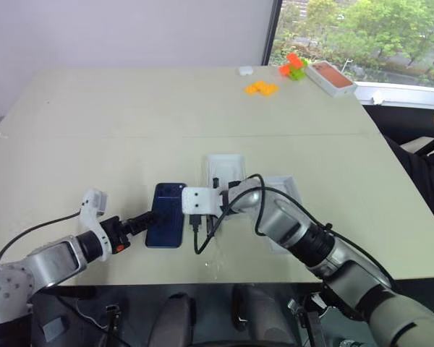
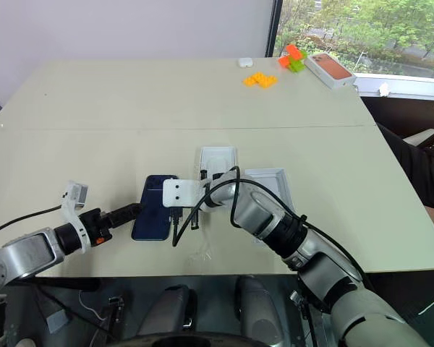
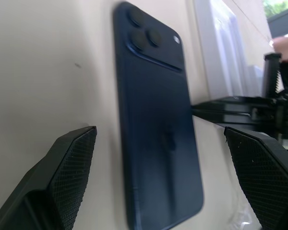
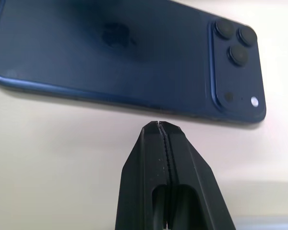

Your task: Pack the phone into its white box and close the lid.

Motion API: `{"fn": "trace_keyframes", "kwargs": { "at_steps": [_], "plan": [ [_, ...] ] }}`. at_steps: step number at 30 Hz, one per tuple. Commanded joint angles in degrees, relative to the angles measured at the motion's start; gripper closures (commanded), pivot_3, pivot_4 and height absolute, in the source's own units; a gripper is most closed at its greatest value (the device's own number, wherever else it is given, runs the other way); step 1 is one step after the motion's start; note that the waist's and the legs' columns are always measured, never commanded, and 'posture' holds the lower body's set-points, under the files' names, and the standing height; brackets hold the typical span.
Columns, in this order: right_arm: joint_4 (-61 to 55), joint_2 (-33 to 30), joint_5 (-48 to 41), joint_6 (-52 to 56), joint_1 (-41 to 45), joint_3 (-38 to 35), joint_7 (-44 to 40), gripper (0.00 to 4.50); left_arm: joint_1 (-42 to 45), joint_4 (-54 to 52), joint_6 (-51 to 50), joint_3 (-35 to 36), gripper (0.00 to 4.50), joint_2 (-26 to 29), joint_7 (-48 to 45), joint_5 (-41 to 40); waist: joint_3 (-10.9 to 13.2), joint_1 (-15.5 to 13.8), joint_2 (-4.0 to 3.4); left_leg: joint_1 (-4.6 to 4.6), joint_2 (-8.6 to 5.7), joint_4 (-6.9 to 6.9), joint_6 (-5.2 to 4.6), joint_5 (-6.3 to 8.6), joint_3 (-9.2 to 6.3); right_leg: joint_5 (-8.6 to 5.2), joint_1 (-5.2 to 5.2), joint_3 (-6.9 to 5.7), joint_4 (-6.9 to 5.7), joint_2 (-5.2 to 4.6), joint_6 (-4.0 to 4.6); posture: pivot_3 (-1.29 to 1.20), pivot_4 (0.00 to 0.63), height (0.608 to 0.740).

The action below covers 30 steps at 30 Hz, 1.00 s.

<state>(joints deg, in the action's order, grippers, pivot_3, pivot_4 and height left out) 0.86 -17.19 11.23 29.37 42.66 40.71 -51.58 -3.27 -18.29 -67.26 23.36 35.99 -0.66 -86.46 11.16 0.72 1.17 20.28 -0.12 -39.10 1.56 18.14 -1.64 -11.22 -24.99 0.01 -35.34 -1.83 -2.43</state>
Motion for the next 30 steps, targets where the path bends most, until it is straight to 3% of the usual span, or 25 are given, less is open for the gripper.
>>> {"fn": "trace_keyframes", "kwargs": {
  "at_steps": [1, 28, 30],
  "plan": [
    [0.16, 0.94, -0.20, -2.47, 0.42, -0.45, -1.21, 4.50, -0.98, 0.00, -1.64, -4.17, 0.01, 0.13, 0.82, -1.56, 0.00, 0.03, 0.00, 0.00, 0.00, 0.00, 0.00, 0.00, 0.00, 0.00, 0.00, 0.00, 0.00, 0.00, 0.00, 0.00, 0.150, 0.740],
    [4.39, 4.47, 0.36, -6.67, -0.98, -2.77, -1.61, 4.50, 0.02, 0.12, 2.86, -7.12, 0.01, -0.66, 3.77, -5.77, -0.07, 0.10, -0.10, -0.01, 0.02, 0.05, 0.00, 0.00, -0.03, -0.13, 0.00, 0.00, 0.05, 0.02, -0.18, 0.00, 0.150, 0.740],
    [4.31, 4.47, 0.53, -6.73, -0.99, -2.79, -1.46, 4.50, -0.19, 0.18, 3.23, -7.10, 0.52, -0.50, 4.03, -5.62, -0.07, 0.16, -0.10, -0.01, 0.02, 0.05, 0.00, 0.00, -0.03, -0.13, -0.01, 0.00, 0.05, 0.02, -0.18, 0.00, 0.150, 0.740]
  ]
}}
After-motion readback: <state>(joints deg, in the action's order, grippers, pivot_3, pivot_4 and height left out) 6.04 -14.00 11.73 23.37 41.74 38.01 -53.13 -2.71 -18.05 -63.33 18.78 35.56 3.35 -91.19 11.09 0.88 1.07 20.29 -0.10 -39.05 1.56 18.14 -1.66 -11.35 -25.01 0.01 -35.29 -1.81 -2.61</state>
